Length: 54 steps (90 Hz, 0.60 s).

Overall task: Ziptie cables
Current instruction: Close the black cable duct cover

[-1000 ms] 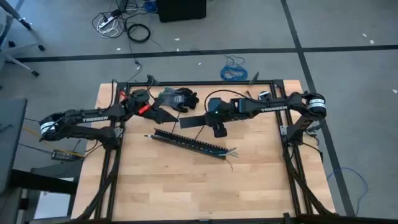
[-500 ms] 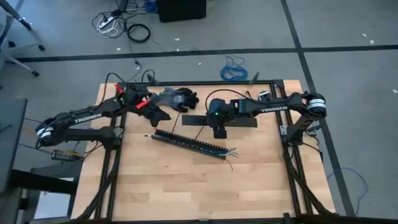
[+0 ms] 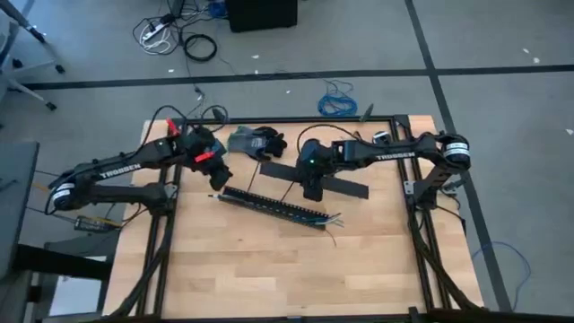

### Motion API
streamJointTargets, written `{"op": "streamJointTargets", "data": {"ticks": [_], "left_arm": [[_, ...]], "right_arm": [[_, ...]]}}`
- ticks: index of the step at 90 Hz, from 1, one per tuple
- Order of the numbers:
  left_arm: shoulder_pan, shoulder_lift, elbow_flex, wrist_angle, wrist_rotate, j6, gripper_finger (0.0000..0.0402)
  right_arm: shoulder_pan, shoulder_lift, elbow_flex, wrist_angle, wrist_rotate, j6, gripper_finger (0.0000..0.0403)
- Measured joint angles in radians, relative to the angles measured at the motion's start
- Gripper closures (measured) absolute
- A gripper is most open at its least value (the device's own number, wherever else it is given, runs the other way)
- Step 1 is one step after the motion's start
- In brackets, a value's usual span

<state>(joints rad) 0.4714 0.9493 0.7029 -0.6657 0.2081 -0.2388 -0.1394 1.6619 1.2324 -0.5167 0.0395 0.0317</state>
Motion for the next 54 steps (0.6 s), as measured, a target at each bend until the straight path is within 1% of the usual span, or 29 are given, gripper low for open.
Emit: {"op": "streamJointTargets", "data": {"ticks": [14, 28, 38, 47, 54], "left_arm": [[-0.011, 0.0, -0.026, 0.015, -0.024, 0.0, 0.024], [-0.026, 0.0, -0.041, -0.01, -0.019, 0.011, 0.024], [-0.063, 0.0, -0.042, -0.038, -0.013, 0.054, 0.024], [-0.102, 0.0, -0.042, -0.041, -0.015, 0.054, 0.024], [-0.132, 0.0, -0.042, -0.063, -0.037, 0.043, 0.024]], "right_arm": [[-0.002, 0.0, 0.039, -0.037, -0.065, 0.023, 0.0163], [-0.003, 0.0, 0.043, -0.045, -0.096, 0.048, 0.016], [-0.005, 0.0, 0.043, -0.049, -0.126, 0.07, 0.016], [-0.005, 0.0, 0.043, -0.049, -0.142, 0.088, 0.016], [-0.005, 0.0, 0.043, -0.049, -0.146, 0.097, 0.016]]}}
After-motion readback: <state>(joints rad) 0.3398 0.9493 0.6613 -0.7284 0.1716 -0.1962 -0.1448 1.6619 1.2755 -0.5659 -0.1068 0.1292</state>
